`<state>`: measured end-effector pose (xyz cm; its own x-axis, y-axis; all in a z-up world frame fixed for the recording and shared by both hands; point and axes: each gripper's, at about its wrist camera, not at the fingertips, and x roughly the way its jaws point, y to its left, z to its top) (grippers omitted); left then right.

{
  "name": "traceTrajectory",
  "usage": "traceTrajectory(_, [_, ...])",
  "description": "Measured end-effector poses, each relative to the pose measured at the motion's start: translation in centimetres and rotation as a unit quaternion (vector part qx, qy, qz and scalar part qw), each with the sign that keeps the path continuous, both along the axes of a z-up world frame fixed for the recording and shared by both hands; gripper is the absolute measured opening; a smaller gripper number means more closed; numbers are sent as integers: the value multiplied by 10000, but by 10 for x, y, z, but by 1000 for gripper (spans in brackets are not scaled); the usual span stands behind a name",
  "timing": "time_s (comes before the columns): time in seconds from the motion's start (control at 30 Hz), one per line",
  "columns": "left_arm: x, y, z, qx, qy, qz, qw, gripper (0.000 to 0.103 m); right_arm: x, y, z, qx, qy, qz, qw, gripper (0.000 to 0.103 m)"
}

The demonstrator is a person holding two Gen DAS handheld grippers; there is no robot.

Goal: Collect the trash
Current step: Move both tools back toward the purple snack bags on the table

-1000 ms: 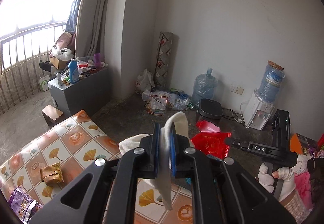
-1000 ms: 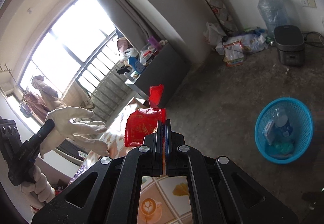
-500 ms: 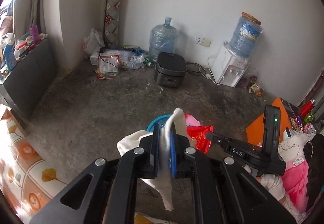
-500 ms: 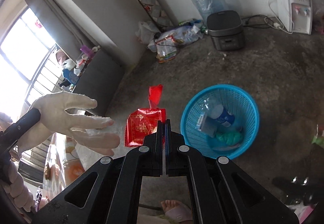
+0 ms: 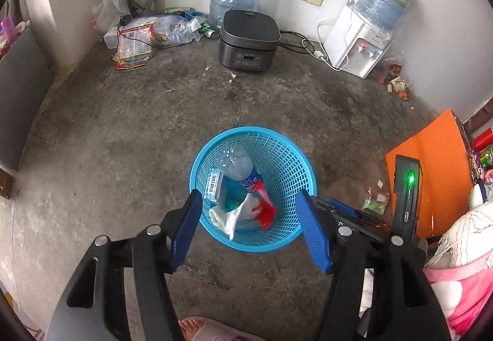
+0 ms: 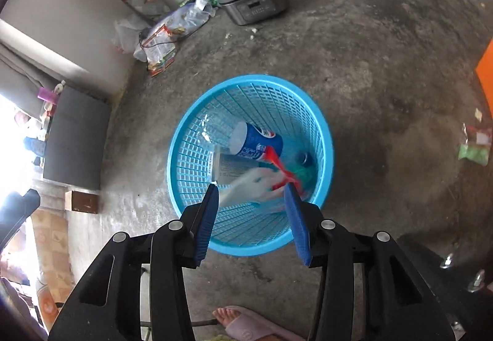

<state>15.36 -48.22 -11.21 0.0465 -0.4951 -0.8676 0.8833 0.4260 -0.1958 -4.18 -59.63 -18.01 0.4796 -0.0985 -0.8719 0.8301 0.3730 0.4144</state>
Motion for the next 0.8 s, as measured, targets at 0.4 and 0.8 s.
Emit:
traceTrajectory(0.4, [-5,102,99,-1165,-633,645,9891,79,24,42,84,-727,-885,730,9907,44])
traceTrajectory(0.8, [-23,311,209,-1544,-1586,2008,9543,86,70,163,186,-756,-2116,2621,9385,54])
